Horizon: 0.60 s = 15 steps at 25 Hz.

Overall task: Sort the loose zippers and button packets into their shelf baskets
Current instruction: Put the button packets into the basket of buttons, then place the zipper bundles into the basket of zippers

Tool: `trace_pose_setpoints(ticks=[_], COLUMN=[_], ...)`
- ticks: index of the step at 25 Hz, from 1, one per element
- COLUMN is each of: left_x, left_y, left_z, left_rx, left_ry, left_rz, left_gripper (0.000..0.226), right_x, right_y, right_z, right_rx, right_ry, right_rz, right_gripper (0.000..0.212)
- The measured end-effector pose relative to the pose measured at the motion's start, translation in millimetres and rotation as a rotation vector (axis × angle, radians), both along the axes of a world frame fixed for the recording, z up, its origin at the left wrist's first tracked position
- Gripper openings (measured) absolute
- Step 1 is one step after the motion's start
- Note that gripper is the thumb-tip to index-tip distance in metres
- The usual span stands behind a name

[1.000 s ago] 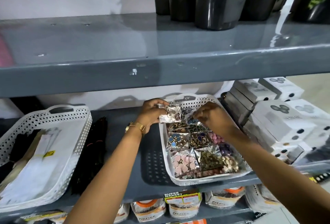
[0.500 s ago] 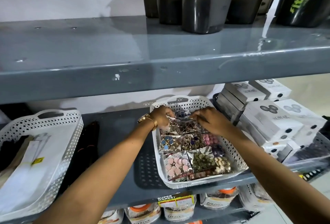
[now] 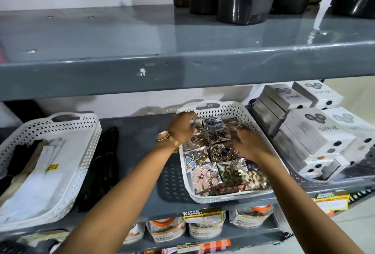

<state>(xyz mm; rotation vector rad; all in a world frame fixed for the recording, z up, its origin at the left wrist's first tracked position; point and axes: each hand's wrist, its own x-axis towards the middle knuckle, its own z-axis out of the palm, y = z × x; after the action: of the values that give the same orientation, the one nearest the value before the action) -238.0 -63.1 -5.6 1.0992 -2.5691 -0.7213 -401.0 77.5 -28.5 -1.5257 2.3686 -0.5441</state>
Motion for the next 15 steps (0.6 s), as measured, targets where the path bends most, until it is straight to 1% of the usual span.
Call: trace_pose_setpoints(ticks=[2,3,4,5,7,8,9,12,13,15], left_x=[27.9,46.3,65.7,82.7,111.5,125.0,134.2,165.8,173.8,185.8], left_y=[-1.0,-2.5,-4.0,-3.8,-4.0,-4.8,-5.1,-6.2,-6.3,-9.7], left_z=[10.0,11.6,11.5,10.1,-1.3,-7.9,-13.7,-35.3,-41.4,-49.9], left_rx=[-0.115,-0.16,-0.173,-0.162,-0.124,-0.091,-0.048,0.005,-0.012,-0.071], left_ry=[0.169,0.206,0.199,0.148,-0.05,-0.149,-0.232,-0.382,-0.403,-0.421], left_rz=[0.147,0.25,0.361,0.453,0.574,0.617,0.647,0.74,0.763,0.773], left_gripper=[0.04,0.04,0.04,0.042,0.046,0.047,0.047,0.038,0.035,0.031], right_x=[13.1,25.3,42.1,61.9,112.0,140.0,163.5,223.4,237.9,259.5], right_y=[-4.3,-10.4,-20.3,-32.7,-66.6,-85.1,-101.1,-137.8,-145.8,-155.6], right_z=[21.5,33.1,43.4,51.5,57.1,55.0,49.3,19.8,7.2,-9.2], right_rx=[-0.107,-0.177,-0.255,-0.333,-0.389,-0.342,-0.246,0.061,0.123,0.219], right_ry=[-0.009,-0.026,-0.05,-0.07,-0.061,-0.04,-0.011,0.056,0.043,-0.103], right_rz=[-0.082,-0.084,-0.052,0.0,0.14,0.191,0.216,0.293,0.298,0.272], right_gripper=[0.042,0.041,0.038,0.034,0.026,0.025,0.026,0.037,0.041,0.041])
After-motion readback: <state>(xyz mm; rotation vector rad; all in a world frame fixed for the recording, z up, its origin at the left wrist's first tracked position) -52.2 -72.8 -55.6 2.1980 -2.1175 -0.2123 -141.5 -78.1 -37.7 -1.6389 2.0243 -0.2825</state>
